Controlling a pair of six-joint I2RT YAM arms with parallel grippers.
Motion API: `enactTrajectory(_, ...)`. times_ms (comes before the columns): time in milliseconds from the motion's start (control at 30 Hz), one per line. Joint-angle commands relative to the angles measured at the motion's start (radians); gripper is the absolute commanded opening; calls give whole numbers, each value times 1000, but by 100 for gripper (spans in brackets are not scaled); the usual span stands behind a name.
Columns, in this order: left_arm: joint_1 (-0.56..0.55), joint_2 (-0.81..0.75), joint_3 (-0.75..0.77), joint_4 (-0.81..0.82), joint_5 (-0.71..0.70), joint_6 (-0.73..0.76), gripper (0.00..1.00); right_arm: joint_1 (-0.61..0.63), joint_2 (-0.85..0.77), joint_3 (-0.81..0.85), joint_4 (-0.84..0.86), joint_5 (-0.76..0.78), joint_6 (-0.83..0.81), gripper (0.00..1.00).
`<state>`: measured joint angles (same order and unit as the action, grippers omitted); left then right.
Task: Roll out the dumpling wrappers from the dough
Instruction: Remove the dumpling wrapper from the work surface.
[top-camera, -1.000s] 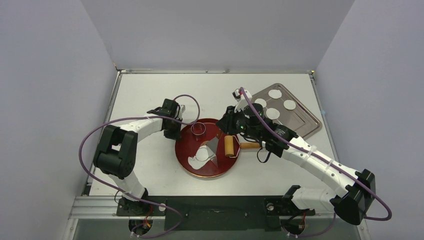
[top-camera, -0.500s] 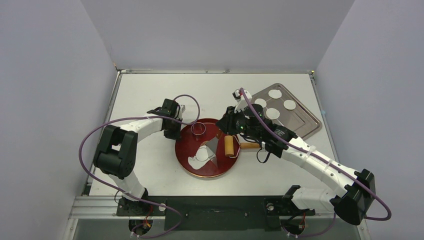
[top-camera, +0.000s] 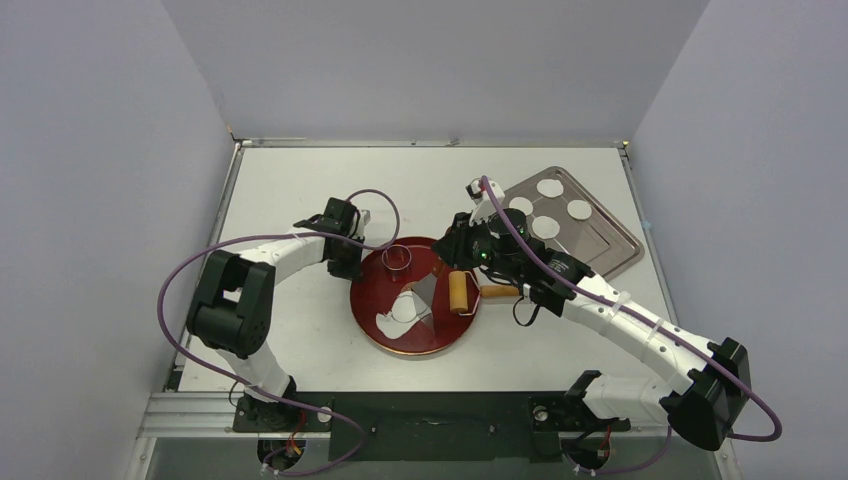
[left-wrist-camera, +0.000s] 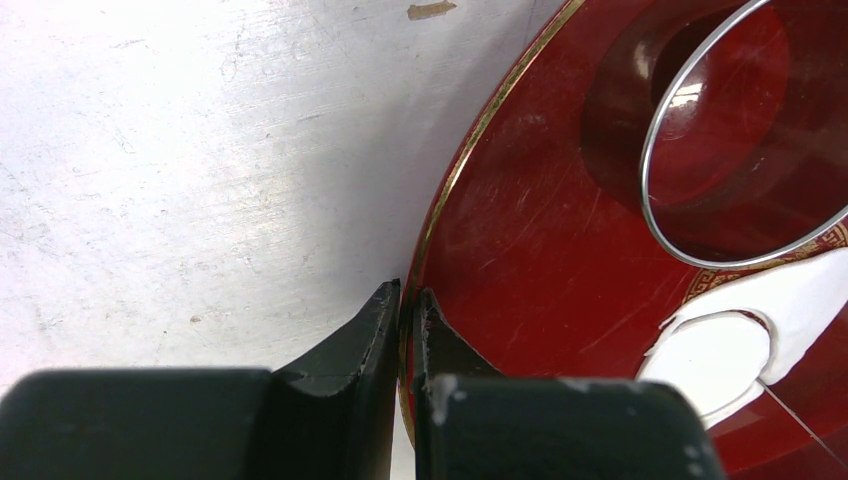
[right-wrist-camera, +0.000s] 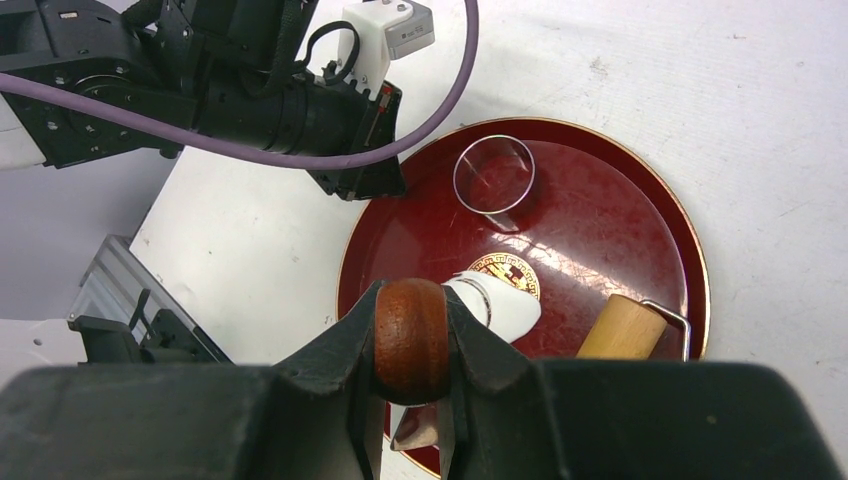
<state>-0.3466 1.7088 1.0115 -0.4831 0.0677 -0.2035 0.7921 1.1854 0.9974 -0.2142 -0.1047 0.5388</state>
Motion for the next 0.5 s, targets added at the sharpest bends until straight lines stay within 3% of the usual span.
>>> enactTrajectory(0,8,-40,-1,57,-22,-17,0,-5,-4,-2,-28,9,-8,0)
enactTrajectory(467,8,-42,4,46,-20,-1,0,-32,-18,22,-130,99,-24,0)
